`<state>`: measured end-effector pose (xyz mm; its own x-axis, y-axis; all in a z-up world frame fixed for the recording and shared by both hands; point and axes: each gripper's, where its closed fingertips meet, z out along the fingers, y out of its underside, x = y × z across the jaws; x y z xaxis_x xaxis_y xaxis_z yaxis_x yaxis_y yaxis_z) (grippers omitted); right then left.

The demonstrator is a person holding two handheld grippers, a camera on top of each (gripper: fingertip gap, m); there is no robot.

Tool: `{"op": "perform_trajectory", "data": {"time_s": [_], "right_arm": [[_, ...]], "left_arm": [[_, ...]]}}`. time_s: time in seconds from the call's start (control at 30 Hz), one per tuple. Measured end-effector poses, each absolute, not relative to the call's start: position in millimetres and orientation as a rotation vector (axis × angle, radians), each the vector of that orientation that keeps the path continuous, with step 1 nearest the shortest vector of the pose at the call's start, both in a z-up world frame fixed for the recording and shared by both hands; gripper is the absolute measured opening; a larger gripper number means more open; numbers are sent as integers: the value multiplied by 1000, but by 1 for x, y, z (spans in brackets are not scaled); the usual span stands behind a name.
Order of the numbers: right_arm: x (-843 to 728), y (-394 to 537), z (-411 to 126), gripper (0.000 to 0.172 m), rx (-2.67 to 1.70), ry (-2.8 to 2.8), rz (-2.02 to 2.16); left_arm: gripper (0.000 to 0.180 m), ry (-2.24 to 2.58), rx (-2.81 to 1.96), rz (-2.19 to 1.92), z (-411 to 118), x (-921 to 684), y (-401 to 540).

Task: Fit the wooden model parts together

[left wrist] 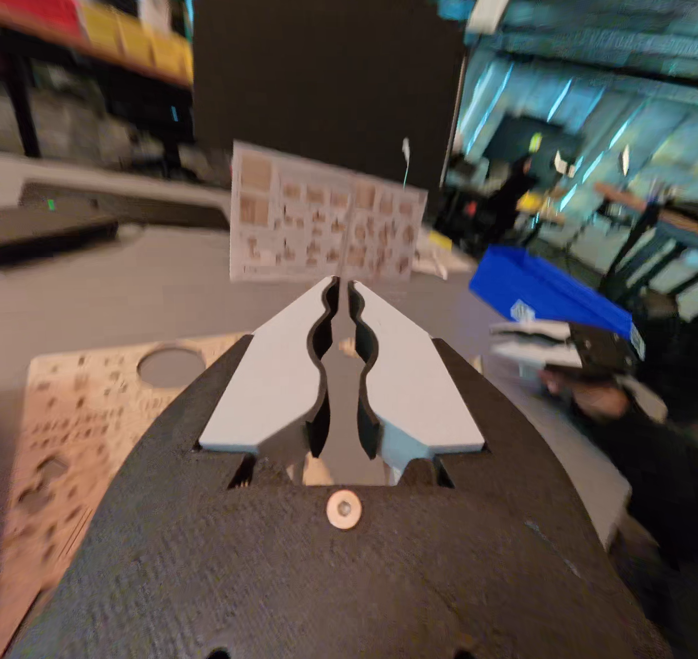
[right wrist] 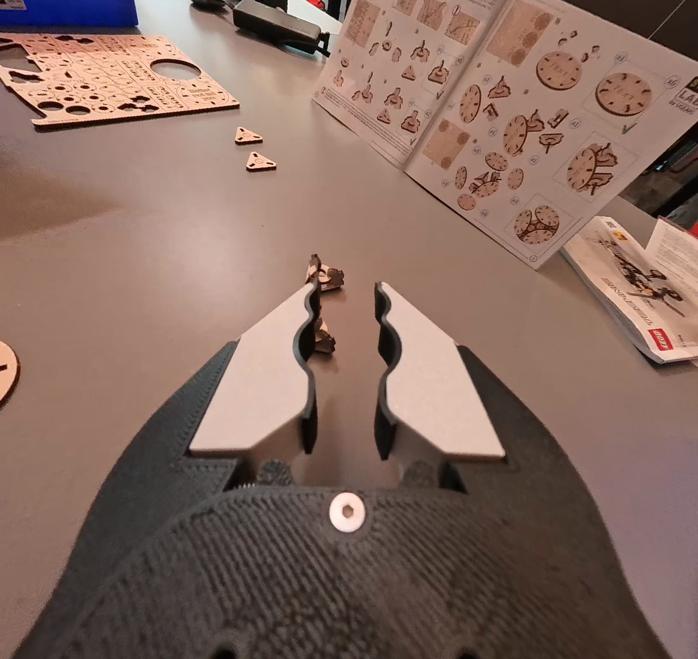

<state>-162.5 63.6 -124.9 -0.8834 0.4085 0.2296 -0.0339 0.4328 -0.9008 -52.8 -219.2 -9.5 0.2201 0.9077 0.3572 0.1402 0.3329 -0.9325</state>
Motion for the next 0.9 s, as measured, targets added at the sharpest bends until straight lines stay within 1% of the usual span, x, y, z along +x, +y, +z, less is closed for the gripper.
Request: {"op": "perform_trajectory", "data": {"time_s": [0.07,0.17,0.23,0.37,0.57,0.6,0.67,0.7,0.77,0.9], "right_arm": [[-163,64,-125,27,-316,-2273,1437],[-163,63,-125,27,-308,-2264,1435],[-162,62,-125,27,-305,-2267,1438],[-161,60,-126,27,-294,-2271,1430],[-159,58,-128,26,-262,-2271,1405],[-159,58,-128,26,-256,-2270,1400],[-158,58,-128,26,-245,-2267,1389],[-158,58,-129,26,-240,-2267,1387],[-156,57,-128,26,-241,-2272,1420],[-156,58,-123,26,-288,-2272,1493]], "left_arm": [[16,-1391,-1280,605,-36,-33,-222],[24,-1551,-1402,666,-66,-8,-236],[26,-1594,-1422,720,-77,-3,-245],[30,-1744,-1505,638,-116,-2,-256],[28,-1869,-1733,692,-156,0,-265],[29,-1899,-1741,681,-162,1,-267],[41,-1953,-1713,628,-172,1,-269],[42,-1974,-1689,588,-176,2,-269],[44,-2018,-1662,564,-181,3,-274],[31,-2022,-1675,590,-182,5,-279]]}}
